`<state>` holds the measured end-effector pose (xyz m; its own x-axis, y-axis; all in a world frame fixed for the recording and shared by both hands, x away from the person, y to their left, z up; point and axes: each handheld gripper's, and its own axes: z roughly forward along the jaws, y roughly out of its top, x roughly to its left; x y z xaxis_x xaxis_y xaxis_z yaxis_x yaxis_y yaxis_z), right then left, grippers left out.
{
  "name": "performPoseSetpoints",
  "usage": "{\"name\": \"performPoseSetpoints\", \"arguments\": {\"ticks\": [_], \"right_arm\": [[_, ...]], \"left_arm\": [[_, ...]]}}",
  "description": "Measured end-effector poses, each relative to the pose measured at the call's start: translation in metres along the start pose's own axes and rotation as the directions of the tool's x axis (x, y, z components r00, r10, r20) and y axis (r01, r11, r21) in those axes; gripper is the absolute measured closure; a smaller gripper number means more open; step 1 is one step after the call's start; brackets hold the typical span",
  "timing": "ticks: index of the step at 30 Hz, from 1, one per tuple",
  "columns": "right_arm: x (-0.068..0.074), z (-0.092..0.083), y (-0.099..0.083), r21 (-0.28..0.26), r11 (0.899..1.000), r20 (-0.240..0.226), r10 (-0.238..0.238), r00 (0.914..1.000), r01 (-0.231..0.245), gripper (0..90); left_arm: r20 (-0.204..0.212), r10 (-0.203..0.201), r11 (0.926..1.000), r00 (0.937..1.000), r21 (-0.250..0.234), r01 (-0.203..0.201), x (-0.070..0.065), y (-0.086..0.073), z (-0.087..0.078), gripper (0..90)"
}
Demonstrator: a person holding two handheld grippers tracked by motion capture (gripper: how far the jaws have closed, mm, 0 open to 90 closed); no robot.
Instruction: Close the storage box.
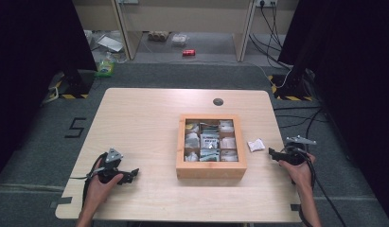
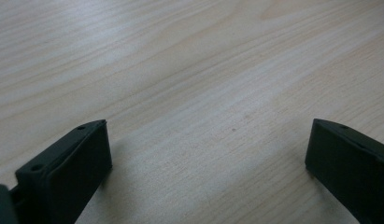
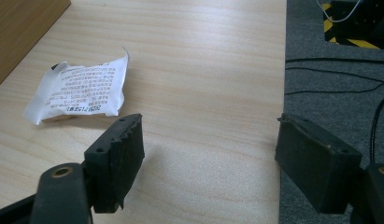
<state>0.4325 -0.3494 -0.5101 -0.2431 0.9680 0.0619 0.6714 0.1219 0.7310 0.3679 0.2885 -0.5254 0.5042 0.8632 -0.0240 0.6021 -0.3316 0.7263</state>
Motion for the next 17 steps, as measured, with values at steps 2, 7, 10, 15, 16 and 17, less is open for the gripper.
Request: {"name": "performPoseSetpoints", "arguments": {"ticks": [2, 7, 10, 15, 16, 17], "right_arm": [[0.0009, 0.0010, -0.0009, -0.004, 1.000, 0.001, -0.016, 0.9999, 0.016, 20.8], [0.0018, 0.0021, -0.0010, -0.004, 1.000, 0.005, -0.024, 0.9997, 0.024, 18.8], [0.0023, 0.0021, -0.0010, -0.002, 1.000, 0.009, -0.025, 0.9997, 0.025, 18.7], [0.0013, 0.0020, -0.0010, -0.003, 1.000, 0.008, -0.016, 0.9998, 0.016, 18.3], [0.0005, 0.0026, -0.0012, 0.014, 1.000, 0.008, -0.010, 0.9999, 0.010, 17.1], [-0.0012, 0.0038, -0.0016, 0.038, 0.999, -0.002, 0.022, 0.9997, -0.022, 16.5]], "left_arm": [[0.000, 0.000, 1.0000, 1.0000, 0.000, 0.000, 0.0000, 0.0000, 0.0000, 0.0], [0.000, 0.000, 1.0000, 1.0000, 0.001, 0.000, 0.0000, 0.0000, 0.0000, 0.0], [0.000, 0.000, 1.0000, 1.0000, 0.000, 0.000, 0.0000, 0.0000, 0.0000, 0.0], [0.000, 0.000, 1.0000, 1.0000, 0.000, 0.000, 0.0000, 0.0000, 0.0000, 0.0], [0.000, 0.000, 1.0000, 1.0000, 0.000, 0.000, 0.0000, 0.0000, 0.0000, 0.0], [0.000, 0.000, 1.0000, 1.0000, 0.000, 0.000, 0.0000, 0.0000, 0.0000, 0.0]]}}
